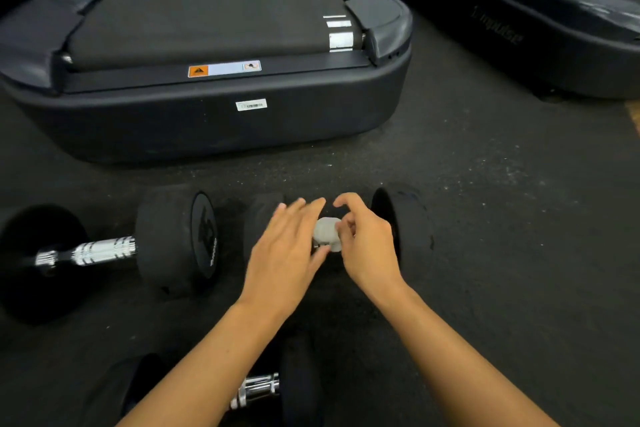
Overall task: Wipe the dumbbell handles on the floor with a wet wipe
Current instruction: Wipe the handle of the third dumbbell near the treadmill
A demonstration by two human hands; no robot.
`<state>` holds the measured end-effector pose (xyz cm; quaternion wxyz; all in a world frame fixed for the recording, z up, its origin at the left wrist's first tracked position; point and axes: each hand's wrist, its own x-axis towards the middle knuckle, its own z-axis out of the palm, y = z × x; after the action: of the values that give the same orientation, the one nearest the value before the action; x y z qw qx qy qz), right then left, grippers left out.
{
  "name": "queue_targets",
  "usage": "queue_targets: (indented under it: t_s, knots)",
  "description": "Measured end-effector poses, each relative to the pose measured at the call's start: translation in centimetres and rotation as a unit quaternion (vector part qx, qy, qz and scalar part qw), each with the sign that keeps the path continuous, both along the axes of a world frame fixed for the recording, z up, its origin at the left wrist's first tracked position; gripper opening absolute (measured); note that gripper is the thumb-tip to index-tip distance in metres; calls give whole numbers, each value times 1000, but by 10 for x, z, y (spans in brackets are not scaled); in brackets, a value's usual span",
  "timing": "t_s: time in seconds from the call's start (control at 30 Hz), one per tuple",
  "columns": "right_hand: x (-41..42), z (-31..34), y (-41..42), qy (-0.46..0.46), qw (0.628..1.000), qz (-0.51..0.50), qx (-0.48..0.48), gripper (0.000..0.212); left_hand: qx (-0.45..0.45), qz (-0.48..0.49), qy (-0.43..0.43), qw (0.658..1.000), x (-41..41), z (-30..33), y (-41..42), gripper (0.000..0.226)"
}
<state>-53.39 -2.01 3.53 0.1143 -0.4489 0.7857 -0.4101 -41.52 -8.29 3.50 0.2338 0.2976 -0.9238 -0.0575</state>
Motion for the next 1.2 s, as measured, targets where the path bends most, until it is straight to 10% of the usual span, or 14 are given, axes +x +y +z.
queue_targets:
  t_s: [0.3, 1.2]
  knots:
    - [-2, -59, 0, 304, 945, 66, 100, 48, 69, -20, -90, 993, 37, -4, -29, 76]
    - [20, -56, -30, 305, 936, 164, 65, 52, 133, -51, -53, 988, 41, -10, -35, 84]
